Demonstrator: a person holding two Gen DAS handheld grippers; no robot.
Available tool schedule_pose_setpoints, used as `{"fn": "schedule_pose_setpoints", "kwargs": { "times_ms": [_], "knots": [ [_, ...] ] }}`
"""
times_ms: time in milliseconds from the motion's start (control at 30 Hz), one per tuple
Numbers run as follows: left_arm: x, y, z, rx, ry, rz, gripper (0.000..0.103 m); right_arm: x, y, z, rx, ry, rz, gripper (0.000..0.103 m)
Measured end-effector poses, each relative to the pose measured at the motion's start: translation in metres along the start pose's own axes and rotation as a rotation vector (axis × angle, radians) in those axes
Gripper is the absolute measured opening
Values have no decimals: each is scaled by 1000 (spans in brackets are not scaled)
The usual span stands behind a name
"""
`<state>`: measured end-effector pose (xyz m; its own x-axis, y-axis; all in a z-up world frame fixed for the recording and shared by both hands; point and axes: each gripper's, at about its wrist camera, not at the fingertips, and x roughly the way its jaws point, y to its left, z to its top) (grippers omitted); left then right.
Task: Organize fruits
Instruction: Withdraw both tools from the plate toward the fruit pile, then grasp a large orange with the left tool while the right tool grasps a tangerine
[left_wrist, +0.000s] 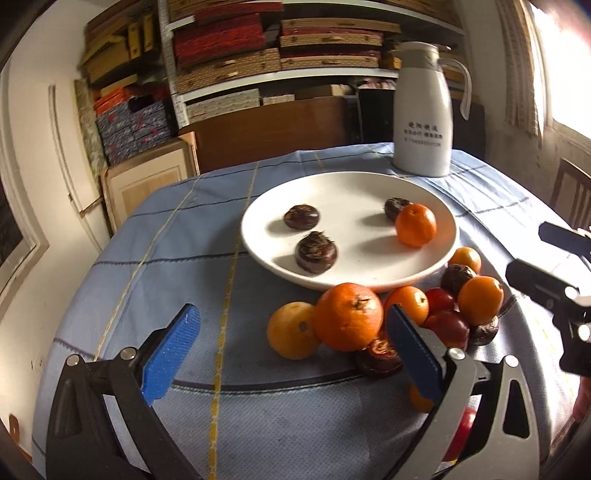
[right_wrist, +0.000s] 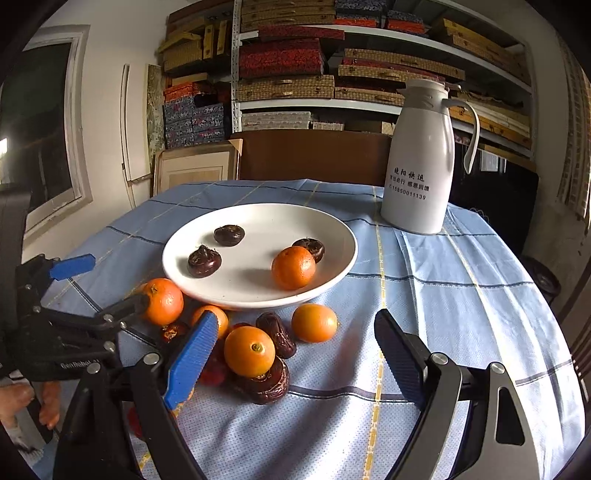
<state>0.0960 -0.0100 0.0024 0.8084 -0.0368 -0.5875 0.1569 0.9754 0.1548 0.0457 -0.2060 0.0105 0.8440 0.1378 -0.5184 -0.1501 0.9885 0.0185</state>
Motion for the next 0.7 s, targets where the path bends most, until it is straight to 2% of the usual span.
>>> {"fn": "schedule_pose_setpoints", "kwargs": {
  "times_ms": [100, 300, 333, 367, 400, 533, 600, 667, 700],
  "knots": [
    [3, -7, 1, 27, 6, -43, 98, -1, -10, 2, 46, -6, -8, 87],
    [9, -16, 4, 48, 13, -96, 96, 9, -31, 2, 167, 48, 29, 87],
    [11, -15, 4, 44, 18, -108, 91, 10, -33, 2, 182, 53, 37, 87],
    [14, -15, 5, 41, 27, -122, 81, 10, -35, 1, 193, 55, 44, 87],
    [17, -15, 5, 38, 37, -133, 77, 10, -36, 1, 202, 55, 48, 87],
    [30, -13, 3, 27, 85, -167, 64, 10, -38, 0, 210, 55, 49, 87],
    [33, -15, 3, 30, 91, -174, 63, 10, -38, 1, 208, 56, 51, 87],
    [34, -15, 3, 28, 95, -184, 52, 10, -37, 1, 203, 57, 54, 87],
    [35, -14, 2, 24, 95, -183, 52, 11, -36, 1, 200, 57, 55, 87]
  ]
}}
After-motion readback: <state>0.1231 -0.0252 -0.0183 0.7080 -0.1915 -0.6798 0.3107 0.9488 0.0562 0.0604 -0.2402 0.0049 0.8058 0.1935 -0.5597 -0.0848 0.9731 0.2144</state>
